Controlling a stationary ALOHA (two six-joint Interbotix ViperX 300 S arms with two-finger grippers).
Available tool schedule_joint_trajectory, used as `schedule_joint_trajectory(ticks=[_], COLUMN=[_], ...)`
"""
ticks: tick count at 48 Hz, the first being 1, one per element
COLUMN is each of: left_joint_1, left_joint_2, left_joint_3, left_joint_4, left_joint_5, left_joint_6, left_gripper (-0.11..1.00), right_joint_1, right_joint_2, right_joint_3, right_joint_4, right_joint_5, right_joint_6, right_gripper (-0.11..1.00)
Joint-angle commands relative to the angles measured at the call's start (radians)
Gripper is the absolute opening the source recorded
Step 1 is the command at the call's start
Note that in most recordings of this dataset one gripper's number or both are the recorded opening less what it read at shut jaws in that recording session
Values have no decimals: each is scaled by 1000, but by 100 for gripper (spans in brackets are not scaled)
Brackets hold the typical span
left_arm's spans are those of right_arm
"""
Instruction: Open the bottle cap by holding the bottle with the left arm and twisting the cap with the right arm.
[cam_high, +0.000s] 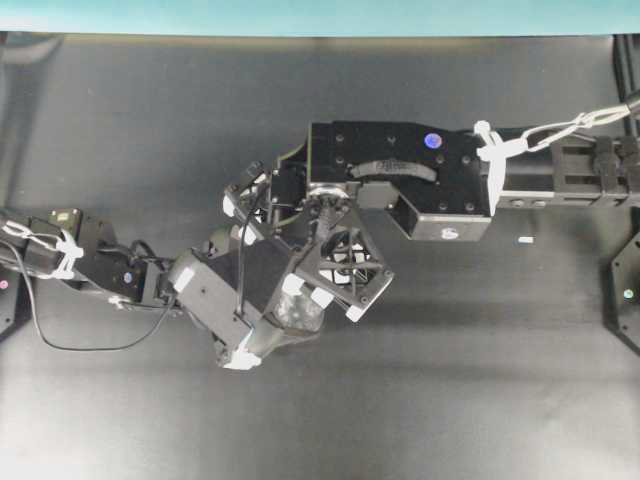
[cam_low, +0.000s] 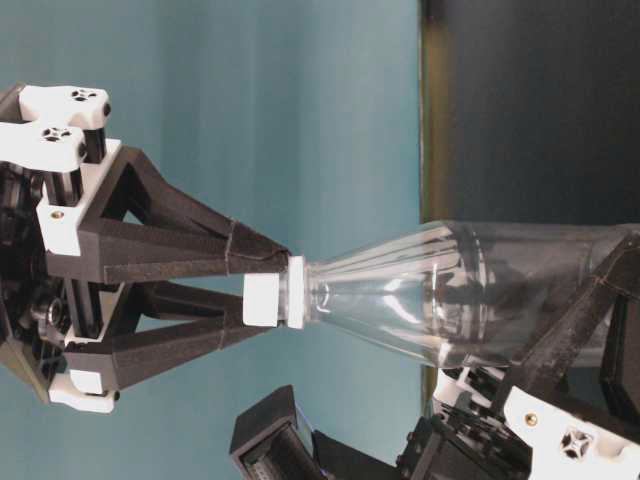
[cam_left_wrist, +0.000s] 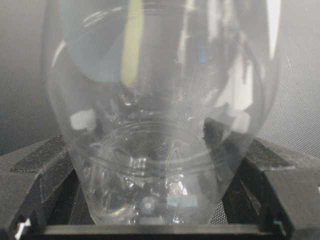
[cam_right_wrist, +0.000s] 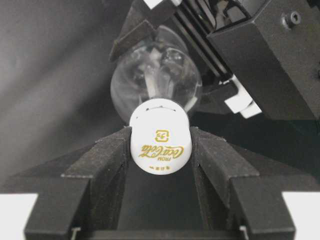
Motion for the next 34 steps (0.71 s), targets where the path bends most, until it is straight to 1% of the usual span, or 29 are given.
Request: schedule_joint_trajectory(ticks=[1,15,28,30,34], left_joint_1=[2,5,6,6,8], left_joint_2=[3,3,5,5,5], left_joint_3=[0,-3,-5,-5,-5], left_joint_4=[3,2,3,3,3], left_joint_5=[6,6,17,21,23], left_joint_6=[-3,2,2,2,3], left_gripper=[82,81,82,82,82], right_joint_1=[-8,-11,-14,-14,-14], right_joint_2=[-17,-20,-21,-21,-25], right_joint_3=[-23,-17,-18,-18,-18], right_joint_4=[-3,-3,0,2,3], right_joint_5=[-3,20,17,17,9], right_joint_6=[-12,-6,-8,-6,-2], right_gripper=[35,35,36,42,63])
